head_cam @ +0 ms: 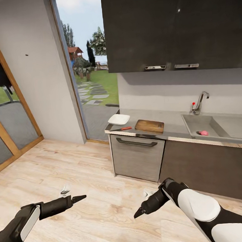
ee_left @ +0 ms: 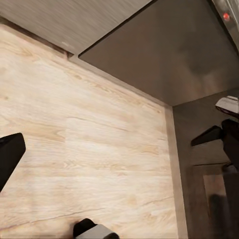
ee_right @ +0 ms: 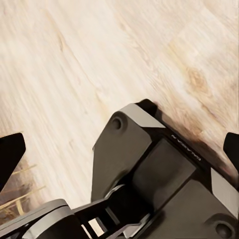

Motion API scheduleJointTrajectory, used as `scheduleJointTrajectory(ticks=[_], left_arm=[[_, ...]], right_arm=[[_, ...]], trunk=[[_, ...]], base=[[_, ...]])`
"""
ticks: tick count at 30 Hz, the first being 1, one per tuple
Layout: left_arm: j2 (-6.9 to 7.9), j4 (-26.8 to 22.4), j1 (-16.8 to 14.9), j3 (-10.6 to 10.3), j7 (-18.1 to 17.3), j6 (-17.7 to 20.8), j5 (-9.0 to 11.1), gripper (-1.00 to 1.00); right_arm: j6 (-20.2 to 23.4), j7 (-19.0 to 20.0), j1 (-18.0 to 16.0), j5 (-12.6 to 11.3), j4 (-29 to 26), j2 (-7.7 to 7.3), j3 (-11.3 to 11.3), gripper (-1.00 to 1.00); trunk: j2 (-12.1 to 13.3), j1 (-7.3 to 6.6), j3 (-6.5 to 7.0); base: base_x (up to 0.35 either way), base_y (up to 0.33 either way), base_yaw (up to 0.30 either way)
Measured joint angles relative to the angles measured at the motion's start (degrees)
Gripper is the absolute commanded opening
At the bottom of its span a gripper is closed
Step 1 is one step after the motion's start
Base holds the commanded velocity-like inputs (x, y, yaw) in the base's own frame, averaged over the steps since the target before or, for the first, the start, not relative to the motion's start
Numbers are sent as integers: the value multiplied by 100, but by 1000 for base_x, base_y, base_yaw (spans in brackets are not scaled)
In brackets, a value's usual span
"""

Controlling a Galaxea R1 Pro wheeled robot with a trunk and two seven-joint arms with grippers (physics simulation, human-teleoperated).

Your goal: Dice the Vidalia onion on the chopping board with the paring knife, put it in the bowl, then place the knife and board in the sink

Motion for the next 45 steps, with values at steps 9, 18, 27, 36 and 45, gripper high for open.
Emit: scheduleJointTrajectory(ticks=[9, 18, 27, 36, 45], left_arm=[[21, 77, 0, 1, -278, -3, -118, 100], [-15, 421, 0, 5, -338, -680, -140, 100], [9, 540, 0, 9, -327, -736, -124, 100], [-5, 541, 0, 6, -346, -738, -123, 100], [-9, -71, 1, -605, -1436, -420, -134, 100]], right_arm=[[-382, -21, 0, -33, -9, 2, -3, 100], [312, -3227, 0, -157, 70, 15, -26, 100], [2024, -1973, 2, -1074, -1185, -69, -240, 100], [2637, 975, 12, -1540, -1787, -136, -228, 100], [1032, 1534, 15, -2131, -2362, -33, -243, 100]], trunk=[[0, 0, 0], [0, 0, 0], [0, 0, 0], [0, 0, 0], [0, 0, 1]], base=[[0, 0, 0], [0, 0, 0], [0, 0, 0], [0, 0, 0], [0, 0, 0]])
